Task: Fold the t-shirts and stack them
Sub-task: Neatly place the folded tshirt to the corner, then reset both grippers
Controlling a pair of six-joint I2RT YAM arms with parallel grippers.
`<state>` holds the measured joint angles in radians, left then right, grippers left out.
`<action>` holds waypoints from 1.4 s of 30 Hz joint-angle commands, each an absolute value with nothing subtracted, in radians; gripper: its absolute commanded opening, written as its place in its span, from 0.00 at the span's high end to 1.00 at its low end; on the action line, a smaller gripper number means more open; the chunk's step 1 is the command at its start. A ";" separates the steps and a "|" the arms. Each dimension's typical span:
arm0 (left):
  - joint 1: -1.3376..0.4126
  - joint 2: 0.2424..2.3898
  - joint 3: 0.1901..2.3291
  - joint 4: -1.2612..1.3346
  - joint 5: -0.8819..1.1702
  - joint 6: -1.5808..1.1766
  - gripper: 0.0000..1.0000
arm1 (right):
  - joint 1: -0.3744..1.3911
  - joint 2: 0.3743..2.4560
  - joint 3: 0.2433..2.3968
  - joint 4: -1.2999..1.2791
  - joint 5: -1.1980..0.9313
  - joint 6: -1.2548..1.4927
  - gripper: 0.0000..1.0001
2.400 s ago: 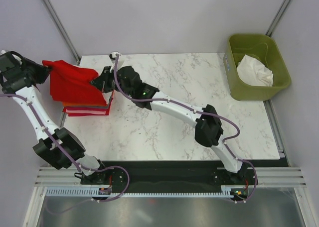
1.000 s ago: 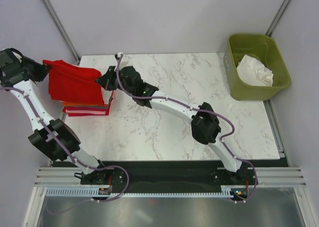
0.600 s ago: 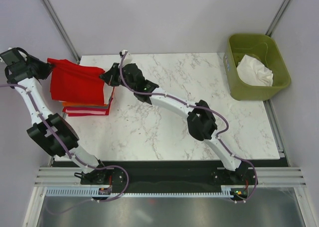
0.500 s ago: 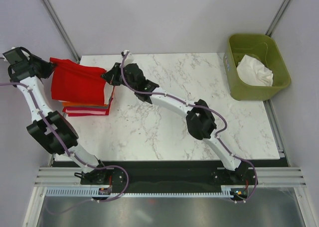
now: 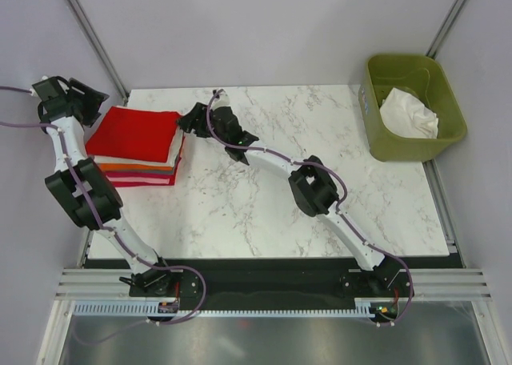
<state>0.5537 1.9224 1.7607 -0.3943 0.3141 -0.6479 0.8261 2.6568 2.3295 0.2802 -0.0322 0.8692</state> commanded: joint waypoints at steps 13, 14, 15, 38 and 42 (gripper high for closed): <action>0.491 1.712 1.694 -0.379 0.225 -0.701 0.27 | 0.810 2.283 2.022 0.381 -0.049 0.713 0.27; 0.473 1.680 1.686 -0.382 0.227 -0.695 0.27 | 0.808 2.231 2.001 0.370 -0.055 0.701 0.27; 0.460 1.663 1.681 -0.385 0.226 -0.690 0.27 | 0.805 2.203 1.941 0.361 -0.051 0.698 0.28; -0.343 1.330 1.171 -0.186 0.195 -0.678 0.28 | 0.387 1.159 0.875 0.049 0.162 0.579 0.02; -0.405 1.215 0.953 -0.065 0.190 -0.655 0.25 | 0.385 1.040 0.688 0.006 0.192 0.555 0.02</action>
<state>-0.3771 1.3212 1.0473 -0.2295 0.1940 -0.6865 0.3809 1.1069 0.7979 0.0685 0.1532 0.6075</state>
